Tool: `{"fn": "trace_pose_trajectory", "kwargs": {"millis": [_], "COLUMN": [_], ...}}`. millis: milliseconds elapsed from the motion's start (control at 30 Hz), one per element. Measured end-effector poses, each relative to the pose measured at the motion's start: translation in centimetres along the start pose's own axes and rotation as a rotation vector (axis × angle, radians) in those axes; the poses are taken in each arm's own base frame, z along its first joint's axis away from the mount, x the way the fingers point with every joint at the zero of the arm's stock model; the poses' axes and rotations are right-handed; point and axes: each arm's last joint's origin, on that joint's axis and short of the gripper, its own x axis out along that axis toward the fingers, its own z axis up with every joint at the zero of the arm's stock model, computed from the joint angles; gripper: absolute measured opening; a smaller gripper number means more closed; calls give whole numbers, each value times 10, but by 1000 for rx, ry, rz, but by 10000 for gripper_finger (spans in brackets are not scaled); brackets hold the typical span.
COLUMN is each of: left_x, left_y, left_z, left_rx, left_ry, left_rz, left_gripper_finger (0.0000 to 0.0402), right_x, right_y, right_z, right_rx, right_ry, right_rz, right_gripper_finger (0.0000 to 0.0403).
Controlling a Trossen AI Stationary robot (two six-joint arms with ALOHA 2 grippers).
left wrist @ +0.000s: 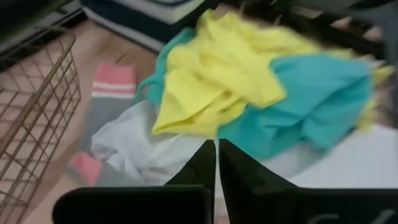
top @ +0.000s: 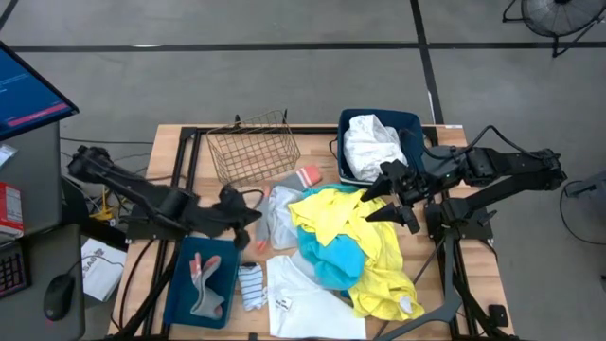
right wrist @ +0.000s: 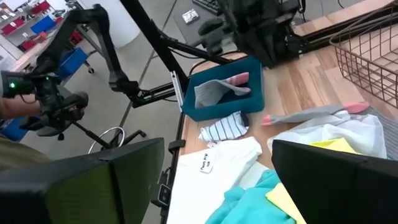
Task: Pick & Place Cloths
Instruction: Put the gray sock into the blue bin
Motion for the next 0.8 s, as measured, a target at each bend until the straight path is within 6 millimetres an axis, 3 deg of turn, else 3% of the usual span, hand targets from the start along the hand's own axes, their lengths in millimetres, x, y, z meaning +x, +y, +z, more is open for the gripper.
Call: {"fn": "trace_pose_trajectory", "kwargs": {"millis": [167,333,600,800], "left_x": [26,39,56,61], "left_y": [-12,-23,-11,9], "left_z": [-13,-14,-11,-14], "left_rx": [55,61,5,-41], "left_ry": [96,73,83,161], "left_rz": [-14,-56,29,164], "left_gripper_finger": [31,87,172,214], "right_x": [0,0,0,0], "right_y": [0,0,0,-2], "right_z": [0,0,-1,-4], "right_rx": [0,0,-7,-7], "right_ry": [0,0,7,37], "right_rz": [0,0,-3,-17], "right_gripper_finger": [291,291,291,291]}}
